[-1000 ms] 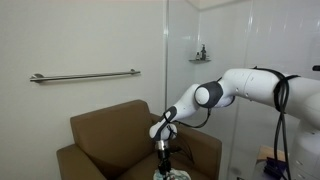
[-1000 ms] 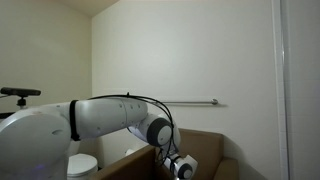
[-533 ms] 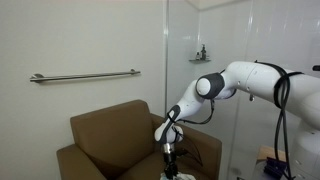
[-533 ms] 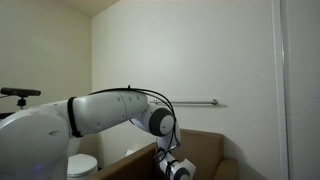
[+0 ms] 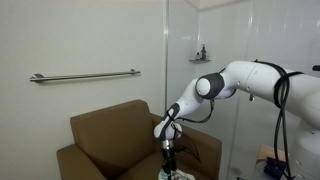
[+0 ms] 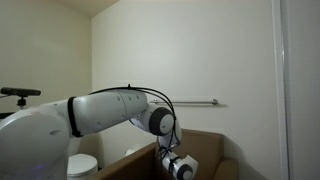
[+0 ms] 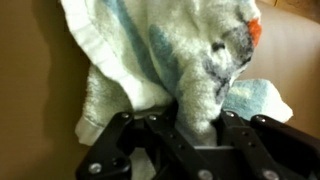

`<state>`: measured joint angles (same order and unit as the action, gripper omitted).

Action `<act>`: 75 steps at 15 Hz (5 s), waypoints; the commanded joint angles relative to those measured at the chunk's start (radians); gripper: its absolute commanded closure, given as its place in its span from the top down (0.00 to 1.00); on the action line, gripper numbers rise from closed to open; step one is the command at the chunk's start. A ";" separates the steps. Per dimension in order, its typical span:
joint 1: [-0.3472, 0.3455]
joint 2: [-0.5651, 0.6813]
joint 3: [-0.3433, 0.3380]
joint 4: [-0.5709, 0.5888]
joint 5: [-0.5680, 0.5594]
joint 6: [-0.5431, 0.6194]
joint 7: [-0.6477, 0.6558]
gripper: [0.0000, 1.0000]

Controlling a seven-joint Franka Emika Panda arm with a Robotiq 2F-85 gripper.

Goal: Use the towel to wipe the seat of the sofa.

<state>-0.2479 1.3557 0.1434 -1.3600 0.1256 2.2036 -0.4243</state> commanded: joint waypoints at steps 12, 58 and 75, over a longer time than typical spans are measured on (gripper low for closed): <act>0.067 0.133 -0.049 0.404 0.011 -0.325 0.148 0.09; 0.047 0.144 0.025 0.258 0.028 -0.050 0.088 0.07; 0.040 0.131 -0.033 0.292 0.068 -0.252 0.131 0.08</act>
<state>-0.2413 1.4870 0.1397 -1.1200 0.2135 1.9964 -0.3360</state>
